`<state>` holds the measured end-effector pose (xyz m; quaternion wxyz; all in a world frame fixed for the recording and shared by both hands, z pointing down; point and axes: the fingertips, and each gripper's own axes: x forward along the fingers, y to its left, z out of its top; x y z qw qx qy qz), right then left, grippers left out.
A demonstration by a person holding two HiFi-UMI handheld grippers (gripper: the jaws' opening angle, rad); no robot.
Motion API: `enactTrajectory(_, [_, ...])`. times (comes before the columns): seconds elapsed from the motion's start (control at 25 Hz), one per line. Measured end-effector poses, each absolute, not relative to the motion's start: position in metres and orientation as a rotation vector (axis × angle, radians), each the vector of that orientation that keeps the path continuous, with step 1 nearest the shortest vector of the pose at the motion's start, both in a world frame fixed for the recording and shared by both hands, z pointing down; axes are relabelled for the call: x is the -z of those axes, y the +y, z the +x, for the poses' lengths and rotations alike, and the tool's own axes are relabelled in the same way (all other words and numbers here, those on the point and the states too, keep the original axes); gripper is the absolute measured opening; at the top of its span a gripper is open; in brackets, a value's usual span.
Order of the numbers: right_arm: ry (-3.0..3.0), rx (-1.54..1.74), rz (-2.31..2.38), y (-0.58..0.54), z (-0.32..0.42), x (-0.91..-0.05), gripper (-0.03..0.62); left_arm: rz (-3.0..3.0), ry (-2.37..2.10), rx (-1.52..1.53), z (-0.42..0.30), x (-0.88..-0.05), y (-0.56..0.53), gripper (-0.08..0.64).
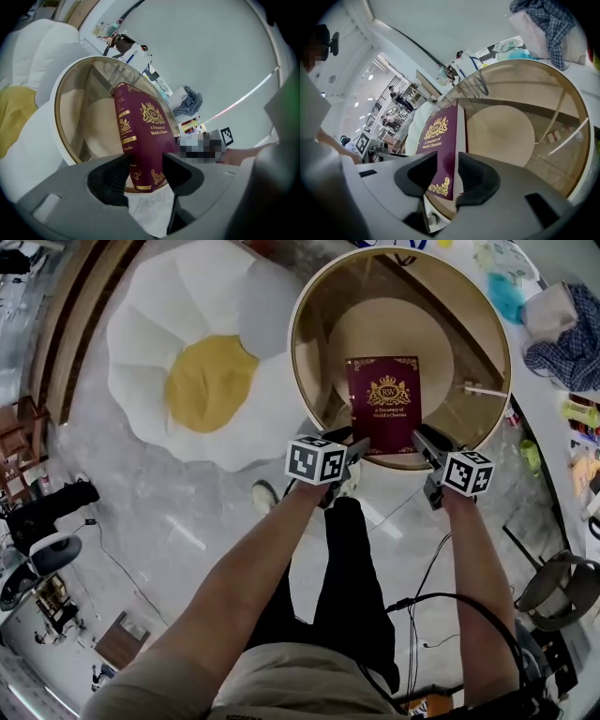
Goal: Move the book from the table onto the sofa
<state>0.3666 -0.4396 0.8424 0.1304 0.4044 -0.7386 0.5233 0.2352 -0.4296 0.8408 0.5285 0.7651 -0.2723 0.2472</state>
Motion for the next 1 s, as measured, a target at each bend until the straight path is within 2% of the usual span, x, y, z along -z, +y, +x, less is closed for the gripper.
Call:
enactTrajectory(0.12, [-2.138,-1.528,1.182,-0.440,0.364,-0.846,0.104,1.796,-0.663,-0.587,0.232,-0.850,-0.433,0.202])
enactTrajectory(0.28, [-2.126,-1.551,1.235,-0.440,0.366,-0.845,0.088,1.792,-0.659,-0.594,0.234,-0.851,-0.434,0.202])
enactTrajectory(0.44, [-2.141,-1.561,1.261,-0.438,0.361,-0.834,0.074,1.835,-0.684,-0.607,0.228,-0.846,-0.431,0.167])
enactTrajectory(0.76, [-2.226,-1.557,1.222,-0.435,0.329,-0.811,0.060,1.810,-0.743,-0.553,0.199,-0.833,-0.423,0.169])
enactTrajectory(1.0, [-2.290,-1.530,1.142,-0.436,0.267,-0.789,0.060,1.808,-0.814,-0.496,0.137,-0.810,-0.418,0.169])
